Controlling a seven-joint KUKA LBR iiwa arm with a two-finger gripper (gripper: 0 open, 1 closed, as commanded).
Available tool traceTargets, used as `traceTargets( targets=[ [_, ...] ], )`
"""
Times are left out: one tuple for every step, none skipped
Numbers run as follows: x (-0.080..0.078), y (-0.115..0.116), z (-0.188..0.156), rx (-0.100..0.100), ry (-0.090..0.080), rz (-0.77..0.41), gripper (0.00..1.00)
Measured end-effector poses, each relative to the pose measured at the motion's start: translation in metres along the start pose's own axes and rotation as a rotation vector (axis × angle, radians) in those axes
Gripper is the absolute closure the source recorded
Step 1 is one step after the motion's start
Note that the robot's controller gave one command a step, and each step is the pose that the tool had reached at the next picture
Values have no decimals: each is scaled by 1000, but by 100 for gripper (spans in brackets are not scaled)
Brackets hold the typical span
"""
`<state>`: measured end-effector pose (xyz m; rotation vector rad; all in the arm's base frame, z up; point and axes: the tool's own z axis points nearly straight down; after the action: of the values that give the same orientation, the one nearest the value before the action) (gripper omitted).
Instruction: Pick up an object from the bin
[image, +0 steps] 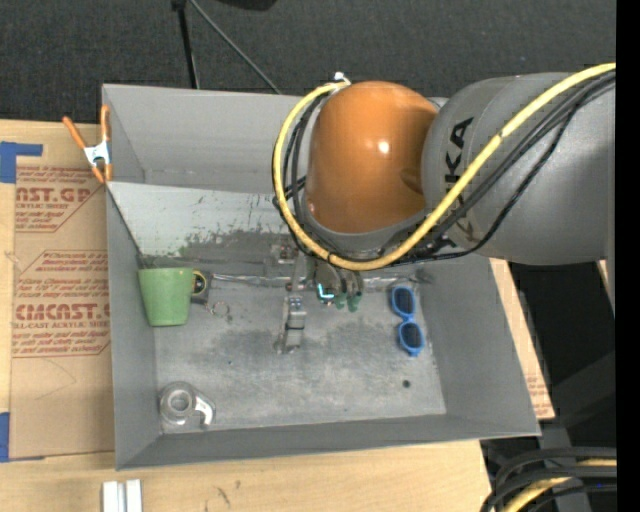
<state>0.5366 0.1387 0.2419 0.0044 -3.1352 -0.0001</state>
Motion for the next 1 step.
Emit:
traceTargets(
  targets=[
    [55, 62, 141, 0, 3, -112, 0]
  ],
)
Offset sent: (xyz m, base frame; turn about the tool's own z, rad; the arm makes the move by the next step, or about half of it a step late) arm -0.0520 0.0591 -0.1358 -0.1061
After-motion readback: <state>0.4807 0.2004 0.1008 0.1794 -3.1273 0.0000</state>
